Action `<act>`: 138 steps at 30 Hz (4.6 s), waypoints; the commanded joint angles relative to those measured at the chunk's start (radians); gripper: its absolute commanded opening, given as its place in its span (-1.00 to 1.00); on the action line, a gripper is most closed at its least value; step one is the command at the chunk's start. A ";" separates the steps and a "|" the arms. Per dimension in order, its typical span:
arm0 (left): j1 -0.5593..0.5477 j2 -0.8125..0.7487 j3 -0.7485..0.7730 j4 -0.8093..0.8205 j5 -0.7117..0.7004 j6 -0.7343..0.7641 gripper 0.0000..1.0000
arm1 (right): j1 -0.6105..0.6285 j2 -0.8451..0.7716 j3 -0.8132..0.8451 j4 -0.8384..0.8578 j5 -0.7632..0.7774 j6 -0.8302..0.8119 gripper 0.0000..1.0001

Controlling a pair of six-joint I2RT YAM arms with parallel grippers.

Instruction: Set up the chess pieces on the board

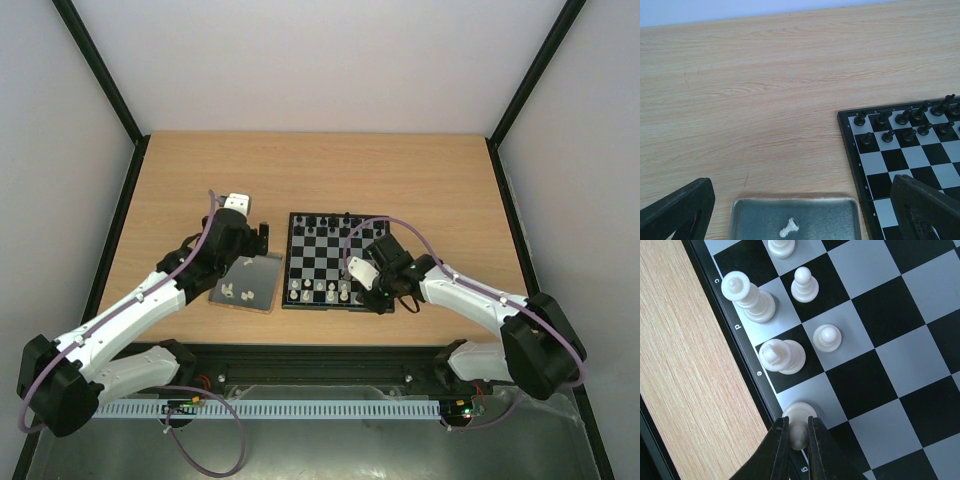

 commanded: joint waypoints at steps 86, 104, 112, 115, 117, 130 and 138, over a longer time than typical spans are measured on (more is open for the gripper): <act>0.067 0.392 0.118 -0.555 0.331 -0.299 -0.25 | -0.124 -0.198 0.063 -0.035 -0.134 0.094 -0.05; 0.067 0.432 0.099 -0.555 0.308 -0.290 -0.43 | -0.125 -0.205 0.040 -0.020 -0.103 0.073 -0.04; 0.078 0.417 0.074 -0.561 0.299 -0.289 -0.52 | -0.125 -0.201 0.036 -0.022 -0.104 0.070 -0.04; 0.078 0.432 0.059 -0.545 0.320 -0.282 -0.53 | -0.124 -0.199 0.037 -0.023 -0.103 0.069 -0.04; 0.078 0.436 0.052 -0.535 0.336 -0.280 -0.55 | -0.126 -0.198 0.035 -0.024 -0.102 0.068 -0.04; 0.077 0.471 0.033 -0.496 0.360 -0.258 -0.66 | -0.125 -0.191 0.033 -0.025 -0.103 0.063 -0.04; 0.078 0.481 0.039 -0.512 0.350 -0.250 -0.79 | -0.126 -0.192 0.034 -0.026 -0.105 0.062 -0.04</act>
